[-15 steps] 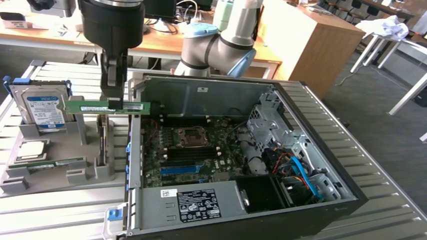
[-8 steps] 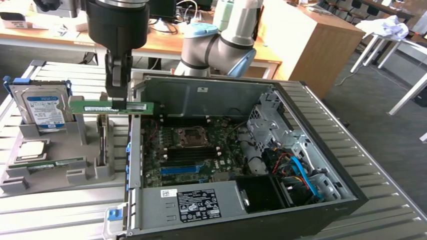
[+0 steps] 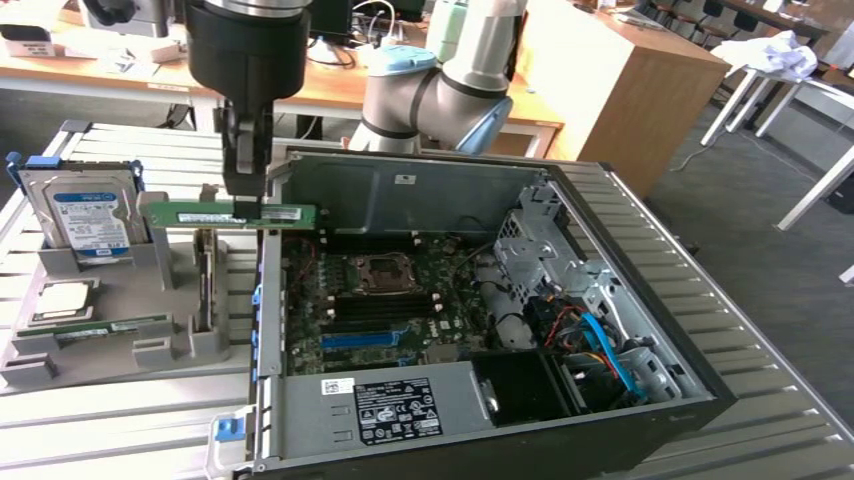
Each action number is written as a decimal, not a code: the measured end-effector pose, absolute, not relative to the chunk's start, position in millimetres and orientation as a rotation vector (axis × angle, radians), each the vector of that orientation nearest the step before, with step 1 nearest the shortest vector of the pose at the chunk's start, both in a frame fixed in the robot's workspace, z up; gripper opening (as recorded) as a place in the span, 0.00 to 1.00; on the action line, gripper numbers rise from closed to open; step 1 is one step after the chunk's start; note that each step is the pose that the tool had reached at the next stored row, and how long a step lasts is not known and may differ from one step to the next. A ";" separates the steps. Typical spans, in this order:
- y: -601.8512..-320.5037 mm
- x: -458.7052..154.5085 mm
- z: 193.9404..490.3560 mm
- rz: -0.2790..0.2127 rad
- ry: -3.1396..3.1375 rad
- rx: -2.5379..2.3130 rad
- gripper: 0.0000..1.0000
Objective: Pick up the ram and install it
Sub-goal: 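Pick up the ram and move it above insertion slot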
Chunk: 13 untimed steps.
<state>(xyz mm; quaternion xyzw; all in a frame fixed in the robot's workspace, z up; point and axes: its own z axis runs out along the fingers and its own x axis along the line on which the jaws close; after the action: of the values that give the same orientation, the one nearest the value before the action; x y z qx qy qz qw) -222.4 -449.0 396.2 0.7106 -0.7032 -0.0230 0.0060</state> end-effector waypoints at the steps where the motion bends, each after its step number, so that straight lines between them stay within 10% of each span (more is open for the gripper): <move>1: -449.0 -221.4 396.2 -0.072 -2.201 2.224 0.13; 13: -449.0 -207.7 396.2 -0.072 -2.201 2.224 0.13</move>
<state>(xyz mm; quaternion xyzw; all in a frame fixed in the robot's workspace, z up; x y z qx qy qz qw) -207.7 -449.0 396.2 0.7106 -0.7032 -0.0230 0.0060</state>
